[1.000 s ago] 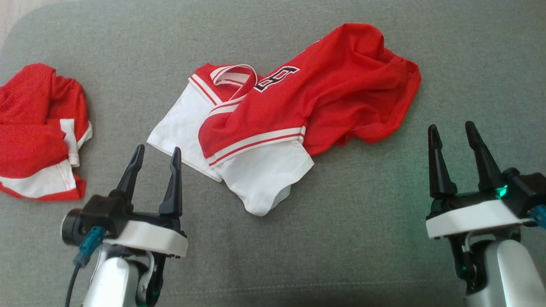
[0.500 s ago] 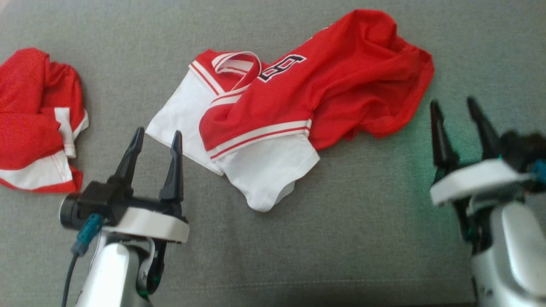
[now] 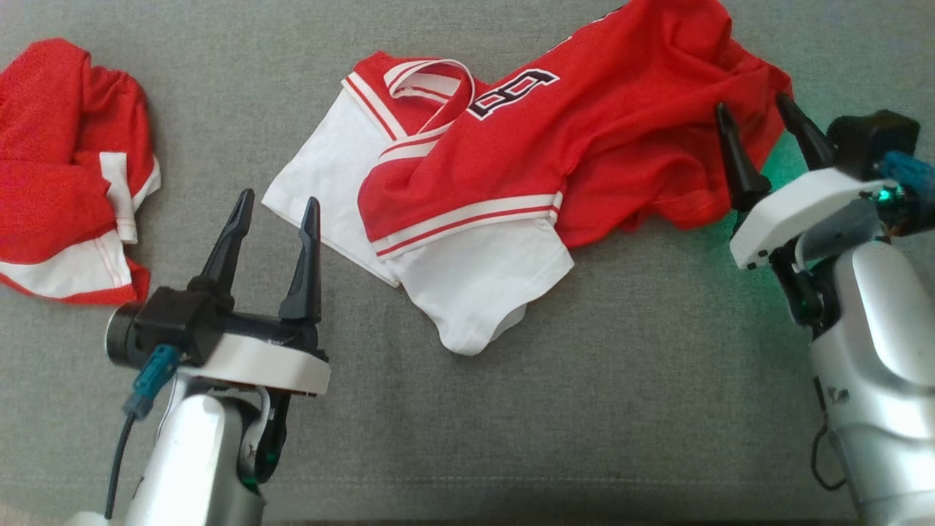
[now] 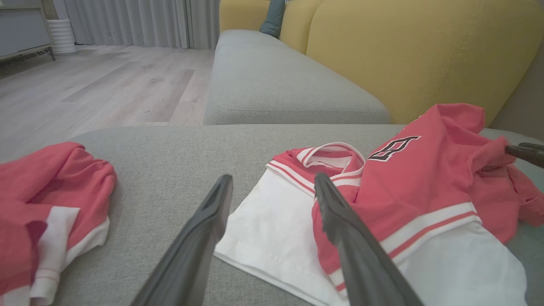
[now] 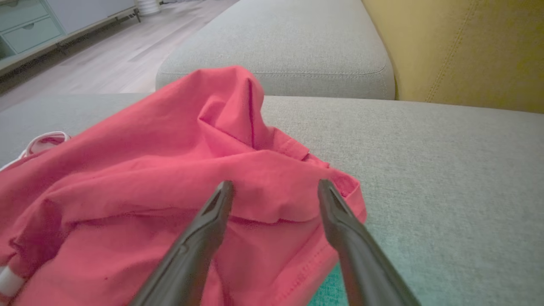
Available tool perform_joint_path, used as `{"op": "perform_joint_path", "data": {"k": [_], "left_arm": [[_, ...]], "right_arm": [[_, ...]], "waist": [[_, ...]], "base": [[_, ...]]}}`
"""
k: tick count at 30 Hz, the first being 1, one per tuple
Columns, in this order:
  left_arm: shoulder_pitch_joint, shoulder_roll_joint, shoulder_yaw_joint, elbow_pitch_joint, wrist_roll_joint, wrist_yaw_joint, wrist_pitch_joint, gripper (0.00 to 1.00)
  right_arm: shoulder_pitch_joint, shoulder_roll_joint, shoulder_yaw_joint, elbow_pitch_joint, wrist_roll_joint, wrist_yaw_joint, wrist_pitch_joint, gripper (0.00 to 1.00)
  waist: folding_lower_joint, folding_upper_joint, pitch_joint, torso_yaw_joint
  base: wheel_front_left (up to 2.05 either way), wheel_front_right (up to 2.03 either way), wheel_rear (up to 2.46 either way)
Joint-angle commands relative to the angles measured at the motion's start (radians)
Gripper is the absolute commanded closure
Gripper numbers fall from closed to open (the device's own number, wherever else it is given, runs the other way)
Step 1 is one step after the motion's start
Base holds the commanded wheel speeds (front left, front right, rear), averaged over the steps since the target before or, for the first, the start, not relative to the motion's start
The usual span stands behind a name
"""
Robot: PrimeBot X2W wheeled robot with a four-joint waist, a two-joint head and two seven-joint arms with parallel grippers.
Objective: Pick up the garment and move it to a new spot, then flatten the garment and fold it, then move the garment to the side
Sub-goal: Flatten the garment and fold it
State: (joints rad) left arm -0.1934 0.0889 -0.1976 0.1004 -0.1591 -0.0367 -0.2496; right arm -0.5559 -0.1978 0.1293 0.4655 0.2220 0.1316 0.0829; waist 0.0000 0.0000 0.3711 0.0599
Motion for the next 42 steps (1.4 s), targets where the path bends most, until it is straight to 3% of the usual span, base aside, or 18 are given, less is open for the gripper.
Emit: {"op": "perform_joint_path", "data": {"k": [1,2,3,11,16,26,33,34,35,42], "left_arm": [[-0.030,0.008,0.029,-0.028,0.006,-0.002,-0.012,0.00],[-0.031,0.007,0.030,-0.026,0.006,-0.003,-0.012,0.00],[-0.032,0.006,0.030,-0.025,0.007,-0.004,-0.012,0.00],[-0.032,0.001,0.037,-0.025,0.011,-0.008,-0.012,0.00],[-0.024,-0.002,0.039,-0.023,0.014,-0.010,-0.012,0.00],[0.009,-0.005,0.046,-0.021,0.018,-0.011,-0.012,0.00],[0.016,0.000,0.052,-0.020,0.021,-0.011,-0.012,0.00],[0.018,0.001,0.053,-0.019,0.021,-0.011,-0.012,0.00],[0.021,0.001,0.054,-0.018,0.021,-0.010,-0.012,0.00],[0.040,0.004,0.060,-0.012,0.018,-0.004,-0.012,0.00]], "right_arm": [[-0.020,-0.003,0.020,-0.024,0.009,-0.001,0.003,0.27],[-0.030,-0.004,0.023,-0.008,0.011,-0.001,0.001,0.58],[-0.037,-0.005,0.027,0.007,0.012,-0.001,-0.002,1.00],[-0.046,-0.004,0.062,0.047,0.051,-0.001,-0.056,1.00],[0.015,0.001,0.067,-0.044,0.044,-0.001,-0.136,1.00],[0.433,0.102,0.001,-0.368,-0.063,-0.001,-0.115,1.00],[0.615,0.145,-0.028,-0.398,-0.034,-0.001,-0.085,1.00],[0.620,0.146,-0.027,-0.396,-0.025,-0.001,-0.089,0.69],[0.619,0.147,-0.025,-0.396,-0.017,-0.001,-0.096,0.03],[0.558,0.147,-0.005,-0.465,-0.028,-0.001,-0.157,0.00]], "waist": [[0.0000,0.0000,-0.001,0.000],[0.0000,0.0000,-0.001,-0.001],[0.0000,0.0000,-0.002,-0.001],[0.0000,0.0000,-0.008,-0.010],[0.0000,0.0000,-0.025,-0.014],[0.0000,0.0000,-0.064,-0.024],[0.0000,0.0000,-0.075,-0.037],[0.0000,0.0000,-0.078,-0.040],[0.0000,0.0000,-0.081,-0.044],[0.0000,0.0000,-0.104,-0.054]], "base": [[0.00,0.00,0.00],[0.00,0.00,0.00],[0.00,0.00,0.00],[0.00,0.00,0.00],[0.00,0.00,0.00],[0.00,0.00,0.00],[0.00,0.00,0.00],[0.00,0.00,0.00],[0.00,0.00,0.00],[0.00,0.00,0.00]]}}
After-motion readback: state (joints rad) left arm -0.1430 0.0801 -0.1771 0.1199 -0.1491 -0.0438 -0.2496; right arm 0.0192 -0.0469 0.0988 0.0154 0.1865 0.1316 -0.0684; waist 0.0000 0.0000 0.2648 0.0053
